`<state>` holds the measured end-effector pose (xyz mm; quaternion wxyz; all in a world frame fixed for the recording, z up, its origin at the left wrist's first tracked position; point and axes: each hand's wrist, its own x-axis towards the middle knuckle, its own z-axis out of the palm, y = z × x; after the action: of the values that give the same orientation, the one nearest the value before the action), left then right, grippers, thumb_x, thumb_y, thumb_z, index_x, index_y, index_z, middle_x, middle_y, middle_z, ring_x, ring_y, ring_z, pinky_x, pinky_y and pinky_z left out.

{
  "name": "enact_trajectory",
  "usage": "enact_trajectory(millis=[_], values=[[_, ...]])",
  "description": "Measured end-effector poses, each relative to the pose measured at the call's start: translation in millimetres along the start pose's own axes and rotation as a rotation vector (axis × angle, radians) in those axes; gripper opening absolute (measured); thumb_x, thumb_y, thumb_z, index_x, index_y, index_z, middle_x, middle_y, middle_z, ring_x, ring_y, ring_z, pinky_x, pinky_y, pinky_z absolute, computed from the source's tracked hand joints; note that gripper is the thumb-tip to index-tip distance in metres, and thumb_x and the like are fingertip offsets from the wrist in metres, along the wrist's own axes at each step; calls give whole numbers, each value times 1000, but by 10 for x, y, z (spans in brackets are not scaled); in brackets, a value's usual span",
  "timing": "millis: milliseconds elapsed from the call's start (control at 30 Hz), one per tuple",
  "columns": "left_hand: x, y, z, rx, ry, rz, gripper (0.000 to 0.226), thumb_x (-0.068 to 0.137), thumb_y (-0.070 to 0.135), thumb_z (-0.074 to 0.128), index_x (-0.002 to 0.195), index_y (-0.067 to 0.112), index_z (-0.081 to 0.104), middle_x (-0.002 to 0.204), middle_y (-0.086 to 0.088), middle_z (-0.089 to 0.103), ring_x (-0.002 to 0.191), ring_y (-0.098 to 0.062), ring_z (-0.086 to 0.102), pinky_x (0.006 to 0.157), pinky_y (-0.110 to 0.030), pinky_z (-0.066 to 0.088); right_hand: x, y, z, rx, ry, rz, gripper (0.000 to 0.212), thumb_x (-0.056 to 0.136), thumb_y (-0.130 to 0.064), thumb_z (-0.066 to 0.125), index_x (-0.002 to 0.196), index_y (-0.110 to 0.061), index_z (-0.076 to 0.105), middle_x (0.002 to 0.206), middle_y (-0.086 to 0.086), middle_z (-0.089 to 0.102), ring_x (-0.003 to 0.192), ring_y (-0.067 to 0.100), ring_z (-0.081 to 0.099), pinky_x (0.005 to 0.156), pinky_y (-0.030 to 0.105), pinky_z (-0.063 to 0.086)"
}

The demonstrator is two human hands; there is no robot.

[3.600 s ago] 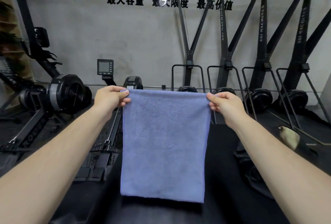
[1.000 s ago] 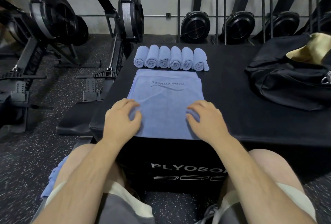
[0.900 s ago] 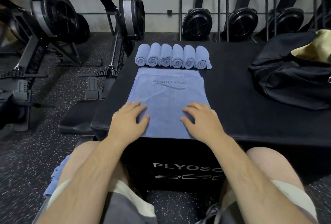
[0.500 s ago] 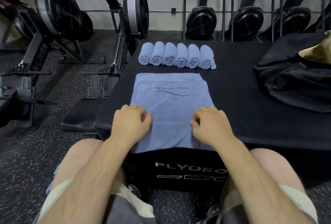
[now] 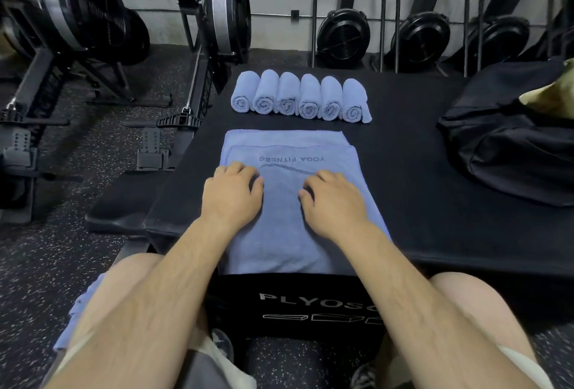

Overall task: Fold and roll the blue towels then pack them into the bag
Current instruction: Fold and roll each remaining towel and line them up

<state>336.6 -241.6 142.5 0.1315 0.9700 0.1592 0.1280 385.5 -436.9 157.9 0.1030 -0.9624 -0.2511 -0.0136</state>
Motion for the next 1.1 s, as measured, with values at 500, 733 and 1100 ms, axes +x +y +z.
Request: enact_trajectory(millis=[500, 733, 1100], values=[[1127, -421, 230, -75, -56, -75, 41, 105, 35, 41, 141, 18, 53, 154, -14, 42, 146, -32, 32, 109, -42, 34, 1279, -665, 322, 61, 8, -159, 31, 107, -28, 37, 128, -15, 57, 134, 5, 56, 128, 29, 48, 100, 40, 35], [1294, -500, 186, -324, 64, -134, 33, 97, 17, 57, 130, 18, 64, 125, -9, 58, 119, -30, 50, 100, -40, 38, 1593, -817, 353, 179, 23, -105, 21, 100, -40, 57, 106, -24, 69, 113, 5, 64, 113, 30, 54, 97, 42, 40], [1200, -359, -62, -1114, 159, -242, 13, 92, 13, 69, 94, 24, 75, 85, 7, 73, 78, 0, 66, 70, -13, 48, 1393, -781, 147, 659, 179, -59, 10, 101, -17, 52, 102, -20, 62, 98, -8, 69, 95, 16, 62, 86, 39, 49]])
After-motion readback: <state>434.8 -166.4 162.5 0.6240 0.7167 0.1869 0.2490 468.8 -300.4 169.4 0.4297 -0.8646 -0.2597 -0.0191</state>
